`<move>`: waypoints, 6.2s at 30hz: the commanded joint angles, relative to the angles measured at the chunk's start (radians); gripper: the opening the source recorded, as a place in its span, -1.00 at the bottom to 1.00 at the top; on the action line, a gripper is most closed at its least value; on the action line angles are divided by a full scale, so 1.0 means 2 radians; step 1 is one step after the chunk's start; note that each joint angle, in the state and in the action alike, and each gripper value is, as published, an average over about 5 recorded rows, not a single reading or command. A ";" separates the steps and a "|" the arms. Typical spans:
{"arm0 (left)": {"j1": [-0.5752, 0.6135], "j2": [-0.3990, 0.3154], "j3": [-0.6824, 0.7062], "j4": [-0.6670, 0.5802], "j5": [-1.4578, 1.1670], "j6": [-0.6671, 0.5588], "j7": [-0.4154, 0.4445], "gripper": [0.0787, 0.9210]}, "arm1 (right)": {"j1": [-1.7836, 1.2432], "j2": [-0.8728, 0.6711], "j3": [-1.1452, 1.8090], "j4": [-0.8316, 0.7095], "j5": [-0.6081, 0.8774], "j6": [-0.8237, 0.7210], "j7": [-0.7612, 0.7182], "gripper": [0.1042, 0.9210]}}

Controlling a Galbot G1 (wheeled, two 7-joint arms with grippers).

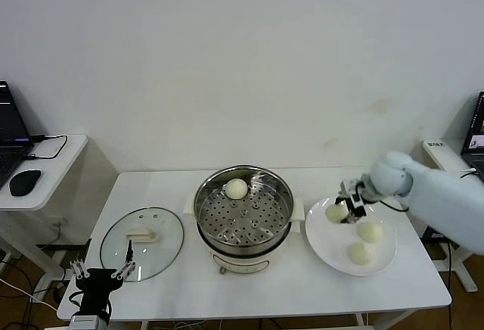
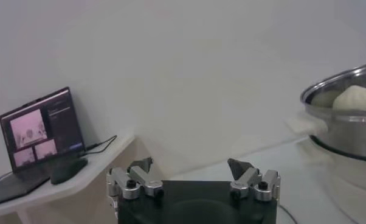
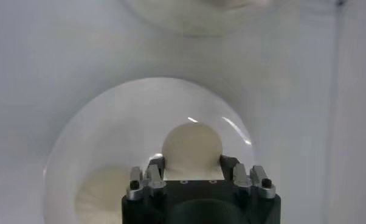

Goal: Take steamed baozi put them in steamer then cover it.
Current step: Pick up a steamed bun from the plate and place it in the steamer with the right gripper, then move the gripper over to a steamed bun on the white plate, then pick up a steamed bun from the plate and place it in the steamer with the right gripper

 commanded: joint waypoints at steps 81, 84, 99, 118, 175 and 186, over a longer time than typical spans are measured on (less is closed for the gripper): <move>-0.008 -0.002 -0.003 0.003 -0.009 -0.001 0.002 0.77 | -0.120 -0.181 0.072 0.123 -0.094 0.042 -0.074 0.76; -0.005 -0.003 -0.003 0.004 -0.007 -0.001 0.002 0.77 | -0.196 -0.181 0.122 0.113 -0.112 0.047 -0.063 0.76; 0.004 -0.013 -0.009 0.004 -0.002 -0.001 0.002 0.77 | -0.273 -0.111 0.168 0.068 -0.146 0.037 -0.022 0.76; 0.000 -0.015 -0.013 0.010 -0.003 -0.001 0.002 0.77 | -0.285 -0.064 0.170 0.017 -0.163 0.026 -0.003 0.68; 0.013 -0.016 -0.027 -0.026 -0.009 -0.002 0.000 0.77 | 0.149 0.135 -0.070 0.058 0.097 0.036 0.008 0.10; 0.015 -0.025 -0.036 -0.030 -0.010 -0.003 -0.001 0.77 | 0.118 0.212 -0.123 0.060 0.031 0.157 0.001 0.10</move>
